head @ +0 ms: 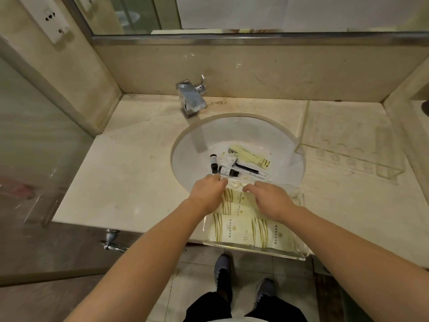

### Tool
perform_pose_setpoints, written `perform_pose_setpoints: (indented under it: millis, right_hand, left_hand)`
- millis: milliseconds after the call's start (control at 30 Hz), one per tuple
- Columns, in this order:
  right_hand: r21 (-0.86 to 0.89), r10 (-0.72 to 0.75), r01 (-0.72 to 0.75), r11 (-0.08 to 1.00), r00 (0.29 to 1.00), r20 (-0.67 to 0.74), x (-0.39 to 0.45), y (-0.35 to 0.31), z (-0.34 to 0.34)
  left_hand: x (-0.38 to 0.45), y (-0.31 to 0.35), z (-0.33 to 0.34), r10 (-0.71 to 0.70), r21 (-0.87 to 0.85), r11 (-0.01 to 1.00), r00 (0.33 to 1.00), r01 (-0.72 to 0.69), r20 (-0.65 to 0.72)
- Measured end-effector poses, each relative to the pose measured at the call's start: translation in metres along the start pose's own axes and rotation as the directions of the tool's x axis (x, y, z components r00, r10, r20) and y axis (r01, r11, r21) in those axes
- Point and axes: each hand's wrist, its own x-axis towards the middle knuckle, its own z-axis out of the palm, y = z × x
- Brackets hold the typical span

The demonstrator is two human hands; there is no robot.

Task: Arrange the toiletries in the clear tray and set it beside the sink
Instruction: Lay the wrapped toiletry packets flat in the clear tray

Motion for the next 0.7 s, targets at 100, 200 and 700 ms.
perform_pose_setpoints:
  millis: [100, 200, 700]
  right_hand:
    - [-0.074, -0.075, 0.061, 0.995, 0.978, -0.196, 0.001, -0.004, 0.007]
    - [-0.101, -0.070, 0.040, 0.994, 0.948, -0.310, 0.001, -0.004, 0.009]
    - [0.037, 0.601, -0.644, 0.764, 0.732, 0.321, -0.015, -0.005, -0.010]
  left_hand:
    - [0.000, -0.008, 0.001, -0.068, 0.004, 0.998, 0.996, 0.068, 0.051]
    - [0.003, -0.013, 0.006, -0.113, 0.001, 0.994, 0.989, 0.114, 0.099]
    - [0.013, -0.014, 0.001, -0.151, 0.026, 0.989, 0.966, 0.149, 0.210]
